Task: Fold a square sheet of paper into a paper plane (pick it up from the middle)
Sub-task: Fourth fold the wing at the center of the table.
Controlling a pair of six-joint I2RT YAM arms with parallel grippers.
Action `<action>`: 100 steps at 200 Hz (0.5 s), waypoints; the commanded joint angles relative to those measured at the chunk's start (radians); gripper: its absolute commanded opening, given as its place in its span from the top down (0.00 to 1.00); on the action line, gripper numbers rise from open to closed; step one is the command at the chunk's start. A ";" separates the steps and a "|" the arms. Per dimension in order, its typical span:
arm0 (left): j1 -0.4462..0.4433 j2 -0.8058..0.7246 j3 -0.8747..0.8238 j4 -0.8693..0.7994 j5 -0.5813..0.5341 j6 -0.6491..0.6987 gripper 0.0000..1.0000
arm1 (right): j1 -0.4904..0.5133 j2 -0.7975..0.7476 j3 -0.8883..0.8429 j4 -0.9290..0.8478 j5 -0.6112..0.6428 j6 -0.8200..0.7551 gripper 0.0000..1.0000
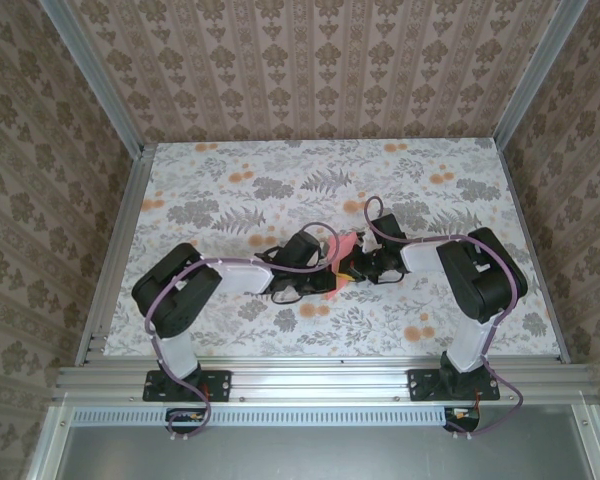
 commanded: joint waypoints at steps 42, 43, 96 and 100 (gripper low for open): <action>0.004 0.033 -0.059 -0.103 -0.022 -0.010 1.00 | -0.028 0.073 0.017 -0.067 0.097 -0.020 0.95; 0.005 0.032 -0.060 -0.104 -0.022 -0.010 1.00 | -0.029 0.073 0.018 -0.067 0.098 -0.022 0.95; 0.007 0.029 -0.112 -0.129 -0.010 -0.008 1.00 | -0.126 0.126 0.109 -0.054 0.106 -0.047 0.95; 0.007 0.029 -0.113 -0.128 -0.009 -0.008 1.00 | -0.130 0.129 0.116 -0.058 0.109 -0.048 0.95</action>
